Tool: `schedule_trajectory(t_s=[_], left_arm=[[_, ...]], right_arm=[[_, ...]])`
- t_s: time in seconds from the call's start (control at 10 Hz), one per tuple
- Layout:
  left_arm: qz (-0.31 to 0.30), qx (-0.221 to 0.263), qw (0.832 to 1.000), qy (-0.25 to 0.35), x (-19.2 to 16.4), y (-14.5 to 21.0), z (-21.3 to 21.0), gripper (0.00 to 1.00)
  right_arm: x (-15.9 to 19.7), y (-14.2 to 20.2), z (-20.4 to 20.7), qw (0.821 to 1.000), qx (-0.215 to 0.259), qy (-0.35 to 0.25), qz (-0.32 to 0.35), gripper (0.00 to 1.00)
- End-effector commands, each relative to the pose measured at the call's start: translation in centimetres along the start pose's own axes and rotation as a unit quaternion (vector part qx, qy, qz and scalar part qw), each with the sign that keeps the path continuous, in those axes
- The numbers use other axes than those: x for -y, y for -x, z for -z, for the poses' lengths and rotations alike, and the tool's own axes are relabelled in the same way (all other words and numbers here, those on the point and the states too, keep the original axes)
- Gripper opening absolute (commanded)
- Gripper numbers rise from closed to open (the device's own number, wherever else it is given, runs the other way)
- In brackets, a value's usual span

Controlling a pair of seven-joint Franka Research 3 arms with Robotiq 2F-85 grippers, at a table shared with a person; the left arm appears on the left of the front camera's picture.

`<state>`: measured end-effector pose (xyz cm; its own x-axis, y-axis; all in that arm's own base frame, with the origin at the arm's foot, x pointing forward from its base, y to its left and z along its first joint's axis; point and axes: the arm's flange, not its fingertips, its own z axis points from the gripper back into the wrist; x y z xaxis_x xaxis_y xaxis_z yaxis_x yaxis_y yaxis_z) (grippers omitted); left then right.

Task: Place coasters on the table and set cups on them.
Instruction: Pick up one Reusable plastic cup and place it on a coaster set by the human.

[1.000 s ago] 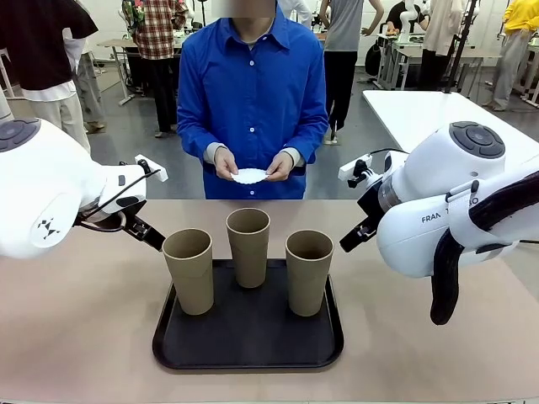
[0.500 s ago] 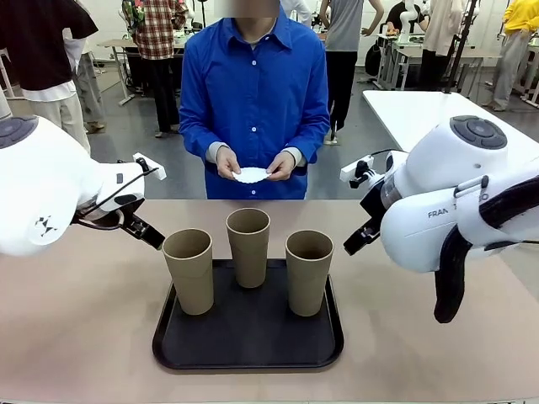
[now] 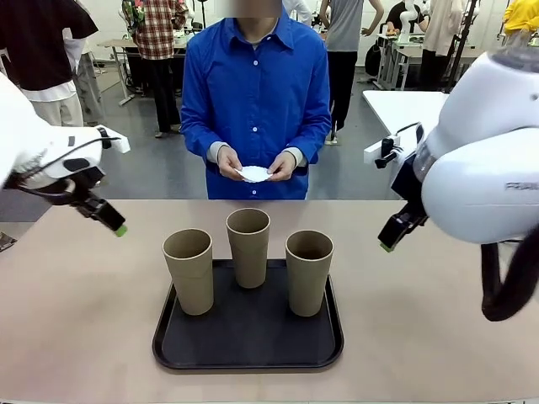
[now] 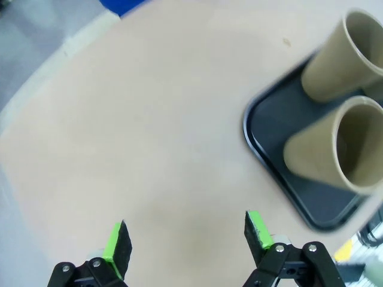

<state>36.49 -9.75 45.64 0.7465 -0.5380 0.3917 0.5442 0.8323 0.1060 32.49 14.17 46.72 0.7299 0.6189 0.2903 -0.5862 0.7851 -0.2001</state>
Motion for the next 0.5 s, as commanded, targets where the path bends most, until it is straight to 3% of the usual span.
schedule_trajectory(t_s=[0.0, 0.3, 0.4], left_arm=[[0.021, -0.044, 0.999, 0.021, 1.3, 6.9, -2.1, 1.00], [0.016, -0.067, 0.996, 0.054, 1.3, 10.8, -1.8, 1.00], [0.008, -0.051, 0.997, 0.052, 1.4, 11.3, -1.3, 1.00]], right_arm=[[-4.2, 7.4, -0.1, 0.999, -0.020, -0.028, 0.007, 1.00], [-6.0, 11.5, 1.7, 0.996, -0.012, -0.084, 0.034, 1.00], [-5.3, 11.6, 2.9, 0.999, -0.025, -0.034, 0.030, 1.00]])
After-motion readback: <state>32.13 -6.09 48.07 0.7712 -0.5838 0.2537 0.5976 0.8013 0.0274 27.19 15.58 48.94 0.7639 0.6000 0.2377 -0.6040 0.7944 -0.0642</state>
